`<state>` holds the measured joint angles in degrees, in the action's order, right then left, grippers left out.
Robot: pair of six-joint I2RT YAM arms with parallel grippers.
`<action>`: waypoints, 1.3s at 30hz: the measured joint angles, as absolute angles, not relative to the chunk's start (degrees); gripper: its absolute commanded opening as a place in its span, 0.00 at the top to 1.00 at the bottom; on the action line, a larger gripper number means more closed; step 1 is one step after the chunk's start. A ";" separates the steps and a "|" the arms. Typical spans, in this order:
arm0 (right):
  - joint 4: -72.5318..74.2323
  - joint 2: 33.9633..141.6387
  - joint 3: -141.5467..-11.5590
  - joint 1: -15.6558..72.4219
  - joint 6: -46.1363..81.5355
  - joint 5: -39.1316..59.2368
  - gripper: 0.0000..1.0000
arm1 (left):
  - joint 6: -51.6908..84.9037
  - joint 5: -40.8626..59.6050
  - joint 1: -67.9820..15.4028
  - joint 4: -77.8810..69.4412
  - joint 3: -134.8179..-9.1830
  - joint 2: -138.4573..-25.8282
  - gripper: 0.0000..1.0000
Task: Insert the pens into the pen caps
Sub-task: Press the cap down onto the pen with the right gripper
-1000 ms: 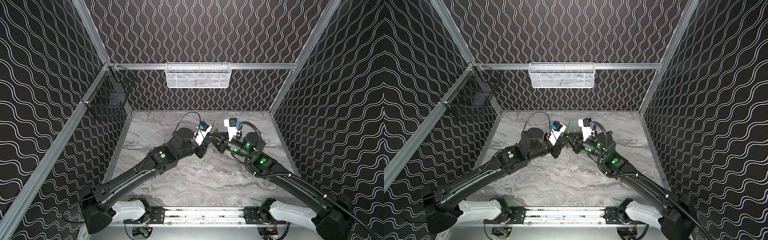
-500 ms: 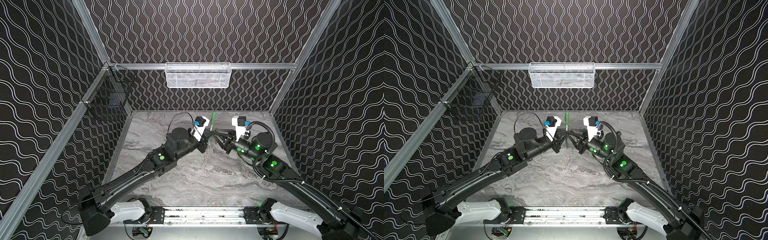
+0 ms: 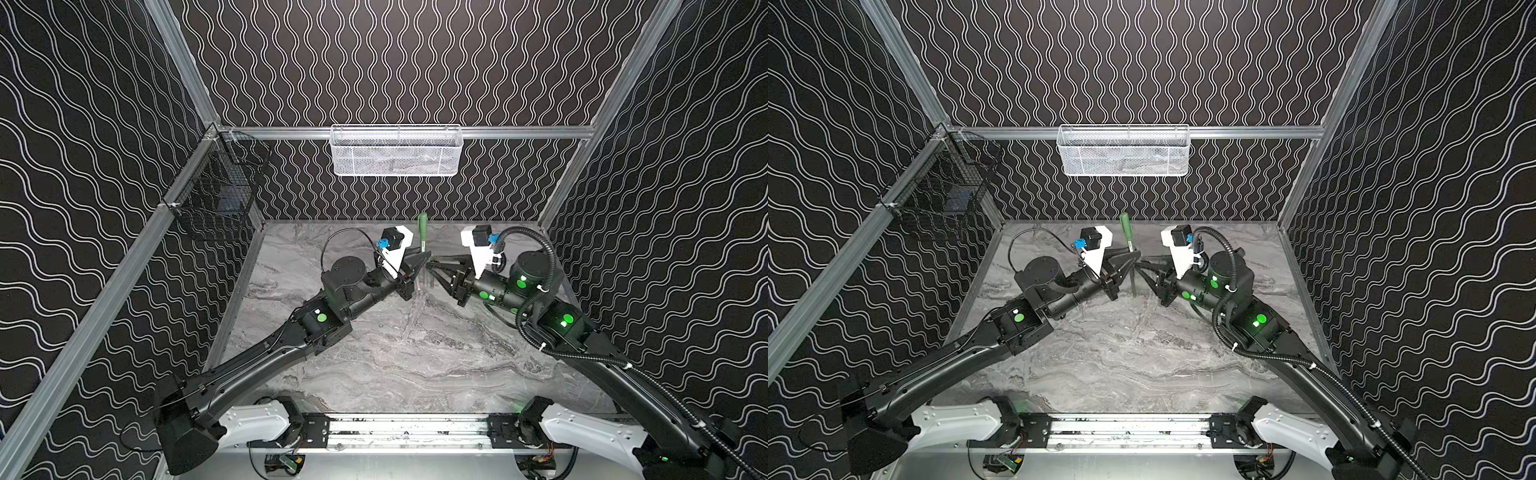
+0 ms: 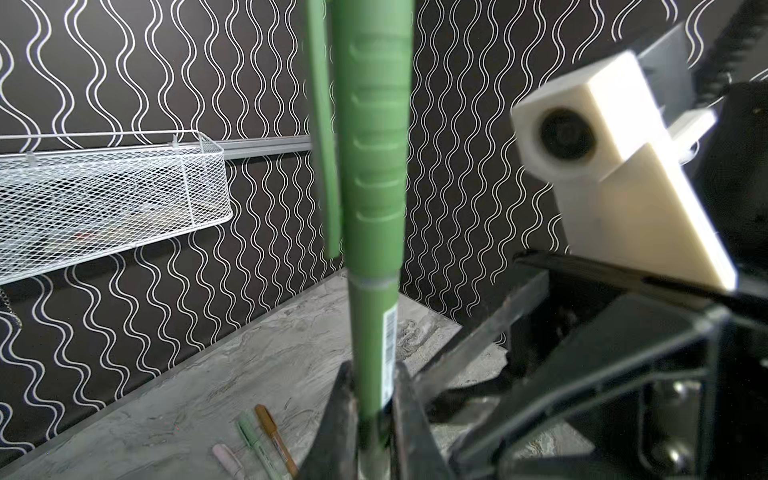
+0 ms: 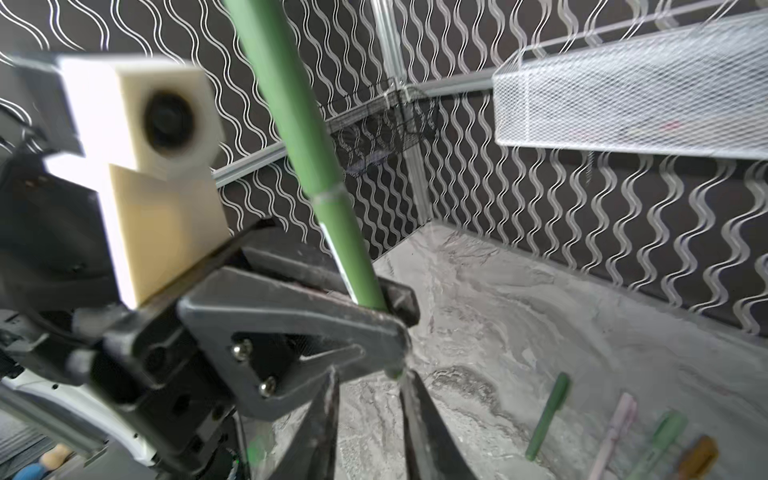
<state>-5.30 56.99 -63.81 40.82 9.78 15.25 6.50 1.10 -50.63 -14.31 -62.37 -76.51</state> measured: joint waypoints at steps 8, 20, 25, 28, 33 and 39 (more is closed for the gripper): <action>-6.04 59.68 -69.93 40.71 7.55 15.07 0.62 | 6.48 3.16 -50.46 -13.10 -62.00 -77.03 1.00; -6.11 66.96 -75.57 40.36 5.41 17.69 0.93 | 7.33 5.34 -50.26 -12.21 -61.34 -76.58 1.00; -5.52 66.35 -74.15 40.42 6.20 17.82 0.97 | 6.92 6.02 -50.26 -12.34 -60.16 -75.92 0.70; -5.52 65.87 -73.23 40.45 7.09 17.82 0.97 | 5.54 7.03 -50.30 -12.82 -59.24 -75.53 0.59; -5.39 65.60 -72.62 40.45 8.19 17.39 0.97 | 4.03 7.90 -50.30 -13.23 -58.57 -75.20 0.53; -5.19 65.80 -72.44 40.42 9.56 17.98 0.97 | 2.81 8.82 -50.30 -13.04 -58.57 -75.92 0.60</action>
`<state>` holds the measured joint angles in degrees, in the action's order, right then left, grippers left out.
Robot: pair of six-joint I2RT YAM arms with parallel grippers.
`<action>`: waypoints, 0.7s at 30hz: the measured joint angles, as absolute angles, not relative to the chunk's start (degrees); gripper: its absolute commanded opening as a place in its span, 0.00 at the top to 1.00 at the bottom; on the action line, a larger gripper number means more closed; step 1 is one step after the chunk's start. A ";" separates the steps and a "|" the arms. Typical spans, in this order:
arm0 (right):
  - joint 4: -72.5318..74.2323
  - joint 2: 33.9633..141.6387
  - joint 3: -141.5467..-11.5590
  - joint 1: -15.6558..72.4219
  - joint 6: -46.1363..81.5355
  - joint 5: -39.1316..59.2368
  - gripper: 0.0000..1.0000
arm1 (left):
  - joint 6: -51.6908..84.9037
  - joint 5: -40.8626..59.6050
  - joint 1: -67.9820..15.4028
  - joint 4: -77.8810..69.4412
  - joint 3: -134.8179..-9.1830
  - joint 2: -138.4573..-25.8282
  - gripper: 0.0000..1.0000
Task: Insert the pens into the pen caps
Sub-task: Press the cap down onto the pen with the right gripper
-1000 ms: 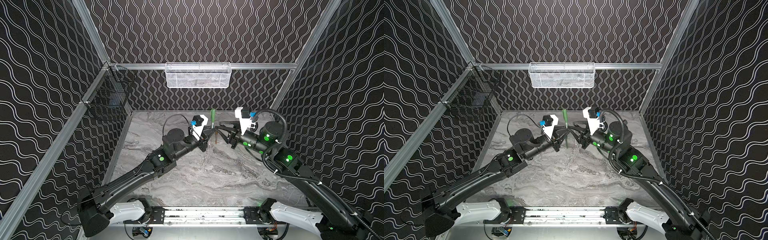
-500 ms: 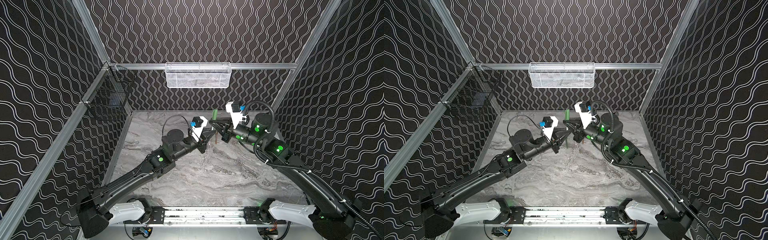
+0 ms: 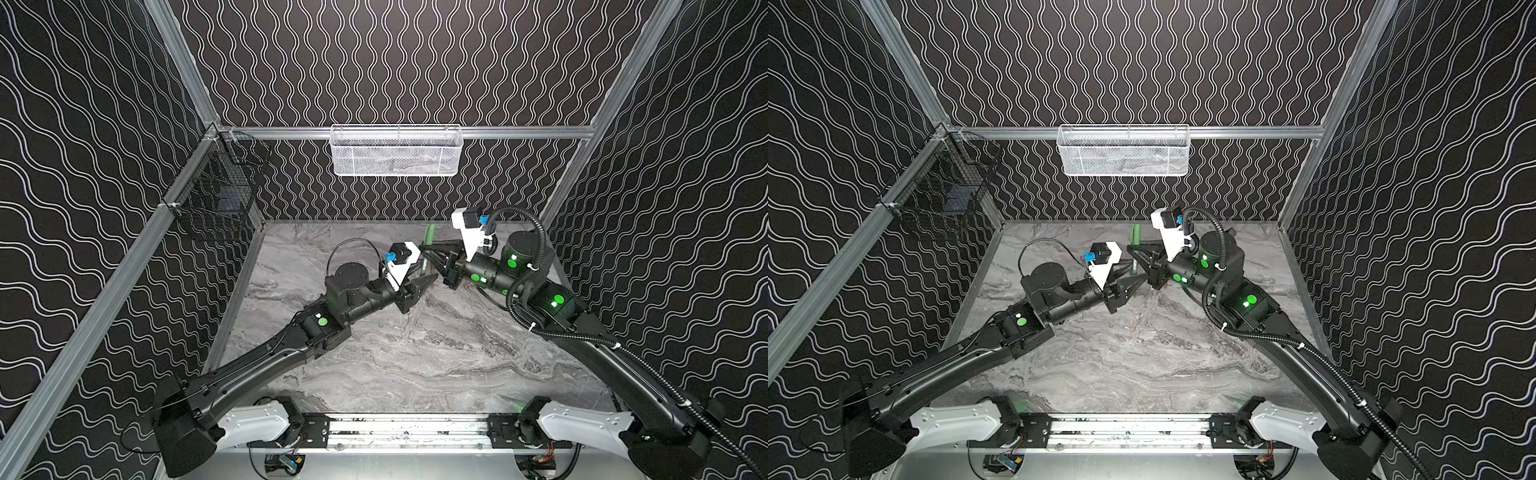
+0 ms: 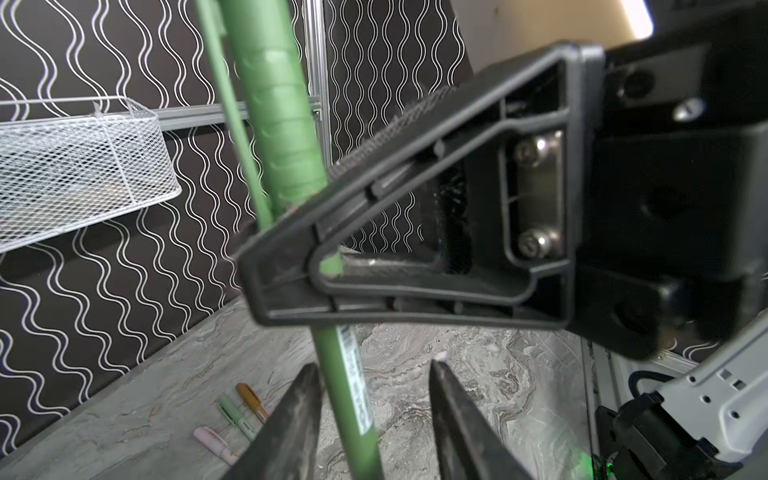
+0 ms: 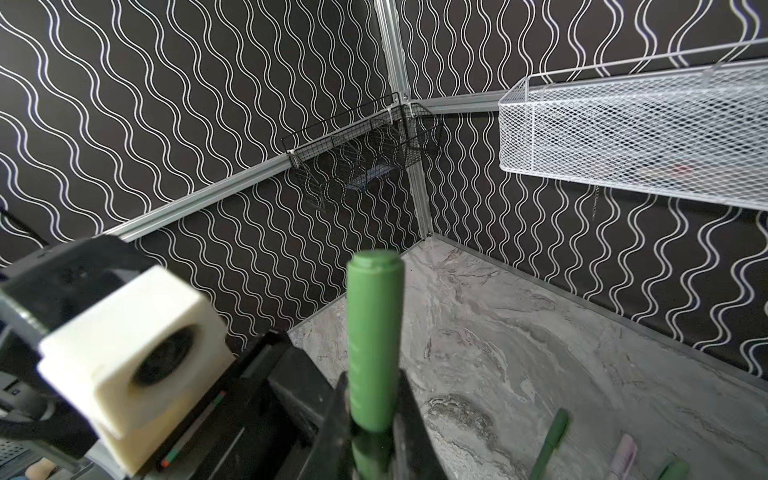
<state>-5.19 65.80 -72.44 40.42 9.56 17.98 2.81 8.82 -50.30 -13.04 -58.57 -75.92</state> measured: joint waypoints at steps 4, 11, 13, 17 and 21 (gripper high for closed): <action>-4.51 65.78 -71.90 40.40 10.02 19.16 0.97 | 2.76 9.02 -50.30 -12.71 -58.83 -76.53 0.78; -3.11 65.63 -71.31 40.29 9.61 19.81 0.91 | 4.51 6.48 -50.04 -12.64 -58.87 -76.55 1.00; -3.09 65.52 -71.20 40.29 9.65 19.73 0.79 | 4.54 6.50 -50.06 -12.69 -58.81 -76.51 1.00; -3.16 65.25 -71.07 40.29 10.46 19.99 0.64 | 4.19 7.84 -50.26 -12.99 -58.52 -76.49 1.00; -4.14 64.97 -72.27 40.21 10.46 19.92 0.59 | 4.10 8.19 -50.26 -13.17 -58.52 -76.75 1.00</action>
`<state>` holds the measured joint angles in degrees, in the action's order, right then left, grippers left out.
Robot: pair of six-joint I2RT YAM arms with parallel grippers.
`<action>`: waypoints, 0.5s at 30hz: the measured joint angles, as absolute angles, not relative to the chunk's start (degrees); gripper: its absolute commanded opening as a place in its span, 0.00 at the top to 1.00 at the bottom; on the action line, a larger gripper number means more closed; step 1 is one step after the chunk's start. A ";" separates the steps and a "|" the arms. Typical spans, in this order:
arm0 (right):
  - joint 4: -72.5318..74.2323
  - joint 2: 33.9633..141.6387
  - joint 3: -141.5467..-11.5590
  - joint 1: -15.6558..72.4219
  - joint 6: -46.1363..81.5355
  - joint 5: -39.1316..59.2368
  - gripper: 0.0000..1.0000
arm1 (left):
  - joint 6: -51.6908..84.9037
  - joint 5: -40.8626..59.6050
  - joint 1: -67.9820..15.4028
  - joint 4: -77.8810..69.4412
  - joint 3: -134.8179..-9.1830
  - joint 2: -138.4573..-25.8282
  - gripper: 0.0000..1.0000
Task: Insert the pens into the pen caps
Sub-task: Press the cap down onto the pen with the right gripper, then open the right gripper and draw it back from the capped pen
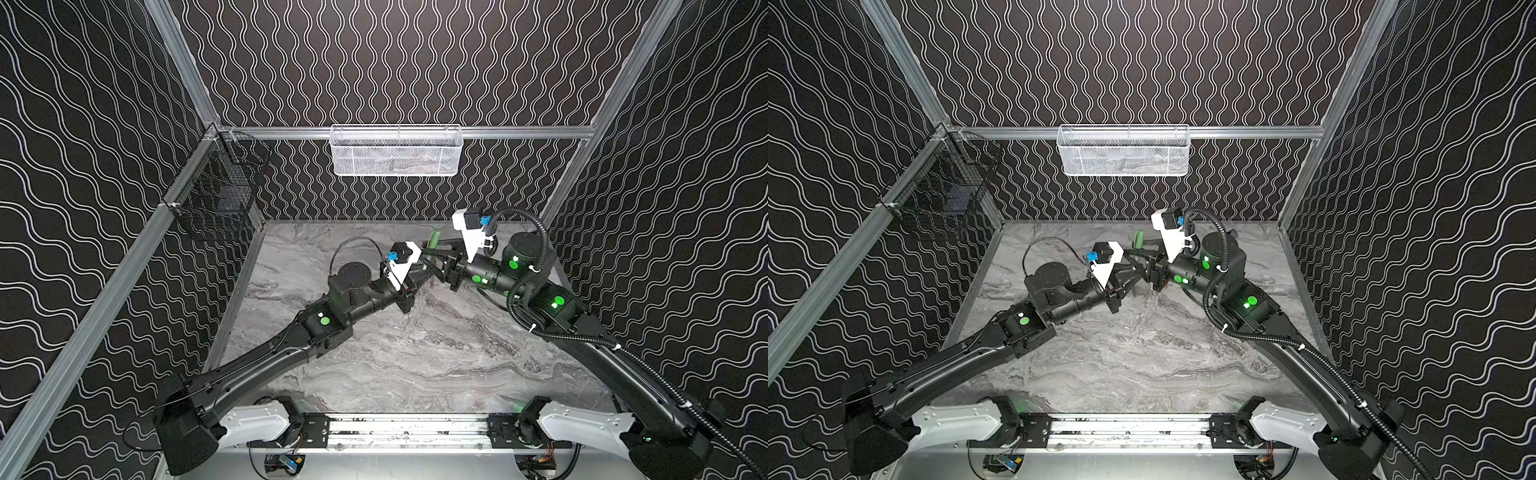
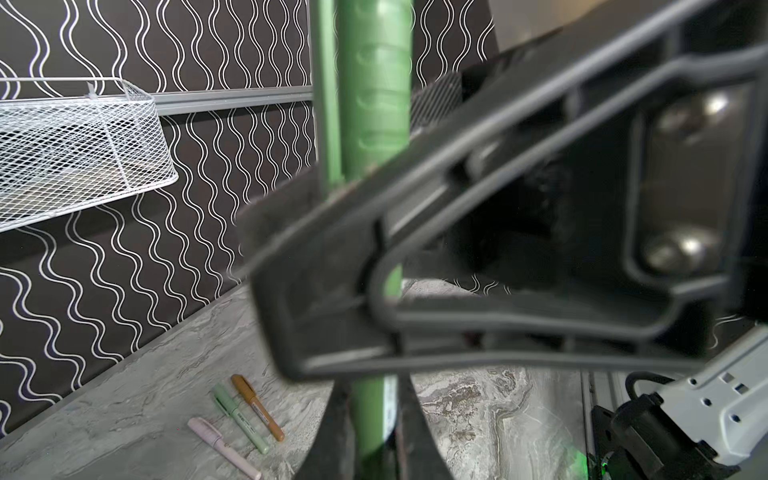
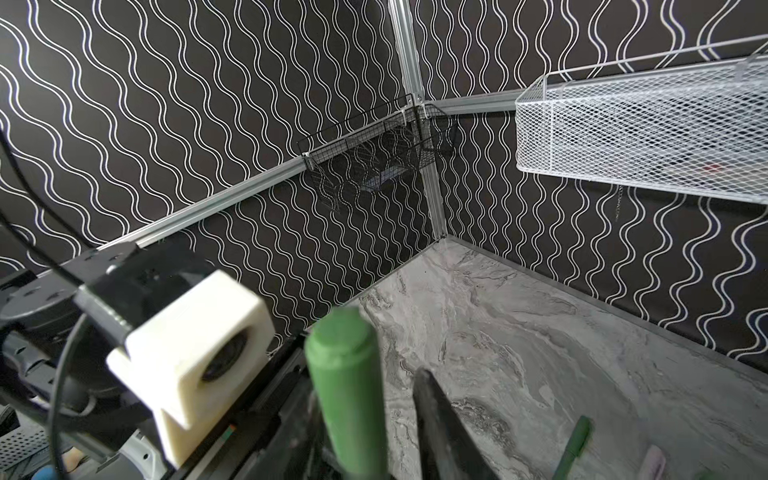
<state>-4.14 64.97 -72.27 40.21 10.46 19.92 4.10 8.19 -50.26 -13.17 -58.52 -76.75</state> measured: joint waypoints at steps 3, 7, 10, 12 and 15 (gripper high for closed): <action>-4.67 64.38 -73.30 40.18 10.13 18.98 0.54 | 4.10 8.34 -50.26 -13.13 -58.52 -77.21 1.00; -6.33 63.35 -74.02 40.12 9.37 17.08 0.55 | 4.10 8.34 -50.26 -12.86 -58.59 -77.71 1.00; -6.50 63.05 -74.98 39.94 9.08 15.64 0.60 | 4.10 8.36 -50.26 -12.67 -58.70 -78.02 1.00; -6.52 63.29 -75.92 39.68 8.93 15.53 0.68 | 4.10 8.62 -50.26 -12.62 -58.89 -78.13 1.00; -6.55 64.23 -76.95 39.42 8.75 15.46 0.79 | 4.10 8.84 -50.26 -12.69 -58.98 -78.13 1.00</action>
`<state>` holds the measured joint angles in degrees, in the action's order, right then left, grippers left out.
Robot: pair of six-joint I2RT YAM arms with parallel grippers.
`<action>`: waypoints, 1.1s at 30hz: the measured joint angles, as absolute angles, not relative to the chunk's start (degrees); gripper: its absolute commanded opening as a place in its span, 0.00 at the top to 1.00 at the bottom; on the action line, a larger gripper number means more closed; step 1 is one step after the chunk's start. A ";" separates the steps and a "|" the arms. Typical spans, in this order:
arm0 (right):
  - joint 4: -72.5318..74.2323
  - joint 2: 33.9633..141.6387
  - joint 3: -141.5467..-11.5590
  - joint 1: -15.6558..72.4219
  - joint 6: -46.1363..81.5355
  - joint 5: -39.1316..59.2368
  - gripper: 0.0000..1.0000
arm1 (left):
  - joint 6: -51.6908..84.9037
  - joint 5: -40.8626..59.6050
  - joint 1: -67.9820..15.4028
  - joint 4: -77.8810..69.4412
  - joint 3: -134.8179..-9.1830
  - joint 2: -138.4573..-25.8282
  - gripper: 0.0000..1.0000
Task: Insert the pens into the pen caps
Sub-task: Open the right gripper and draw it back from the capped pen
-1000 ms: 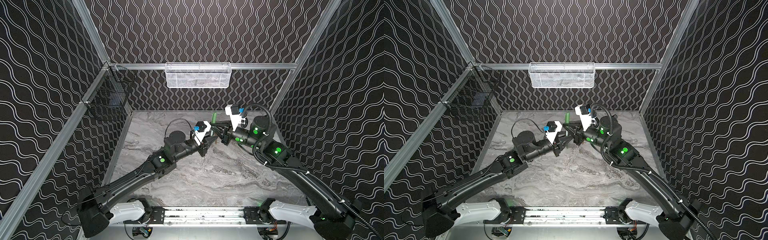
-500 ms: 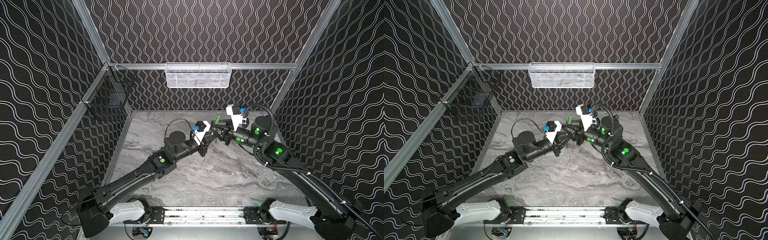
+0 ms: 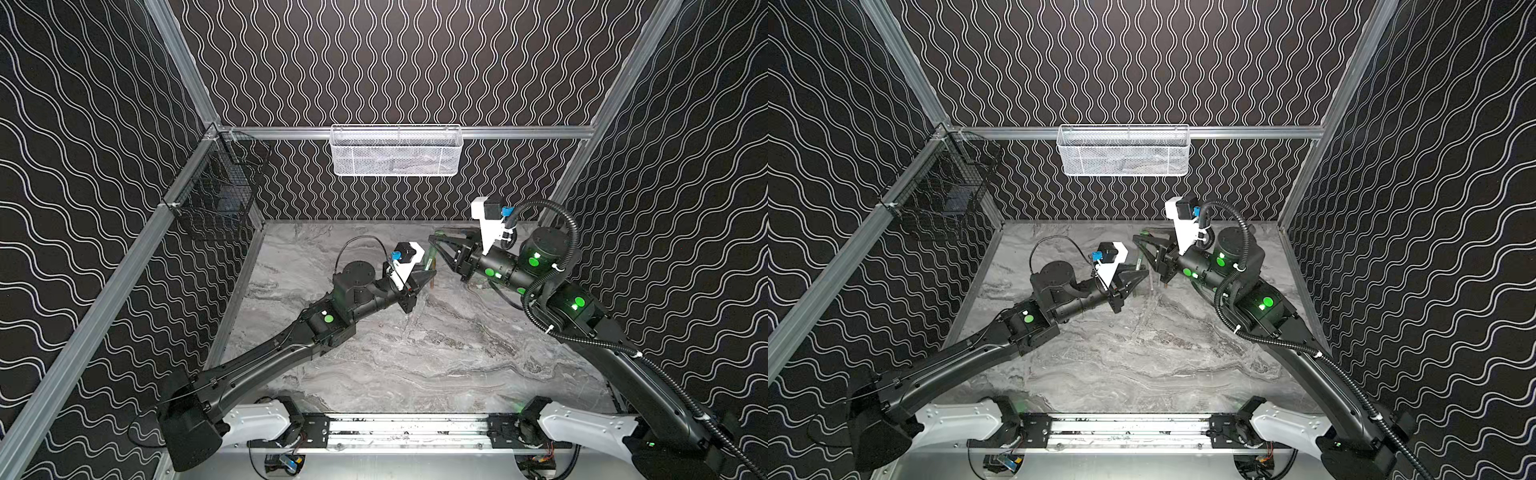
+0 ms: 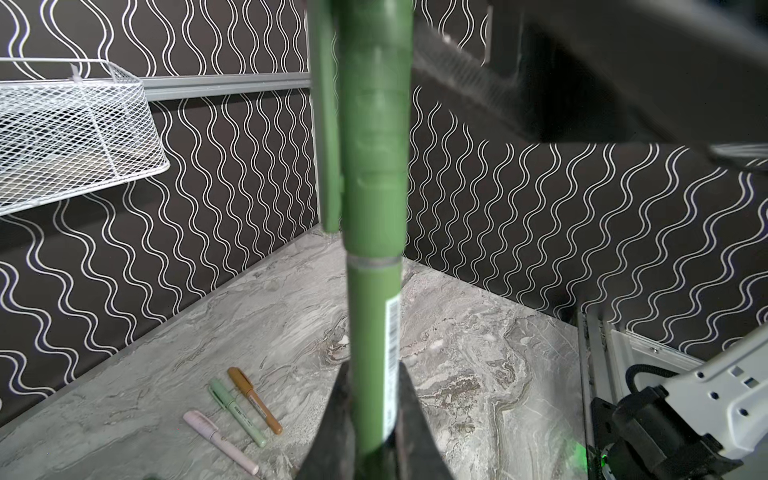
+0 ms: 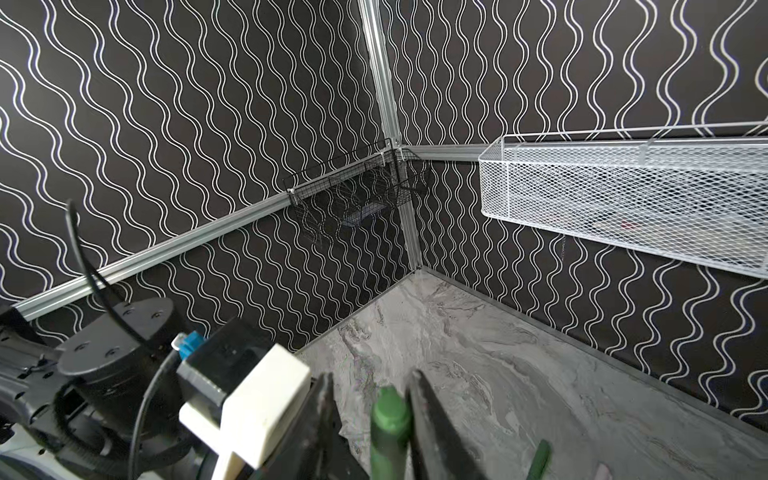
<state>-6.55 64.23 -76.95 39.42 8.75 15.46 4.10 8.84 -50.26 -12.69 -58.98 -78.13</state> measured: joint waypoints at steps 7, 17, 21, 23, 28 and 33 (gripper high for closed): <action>-6.02 64.31 -75.50 39.31 8.78 15.81 0.99 | 4.12 9.06 -50.26 -11.49 -59.05 -77.69 1.00; 4.03 62.17 -69.34 38.98 9.63 14.06 1.00 | 4.23 7.90 -50.04 -6.22 -65.41 -79.94 1.00; 8.34 61.80 -66.59 38.85 10.59 12.51 1.00 | 4.10 8.62 -49.30 -3.33 -68.23 -81.45 1.00; 10.20 61.89 -65.08 38.79 11.44 11.90 1.00 | 4.10 9.21 -48.71 0.10 -69.80 -82.06 1.00; 12.56 63.13 -61.49 38.72 14.11 11.51 1.00 | 4.25 9.65 -47.29 12.12 -73.23 -83.57 1.00; 14.26 64.03 -58.92 38.70 16.58 12.34 1.00 | 4.60 9.72 -46.19 19.44 -75.00 -84.64 1.00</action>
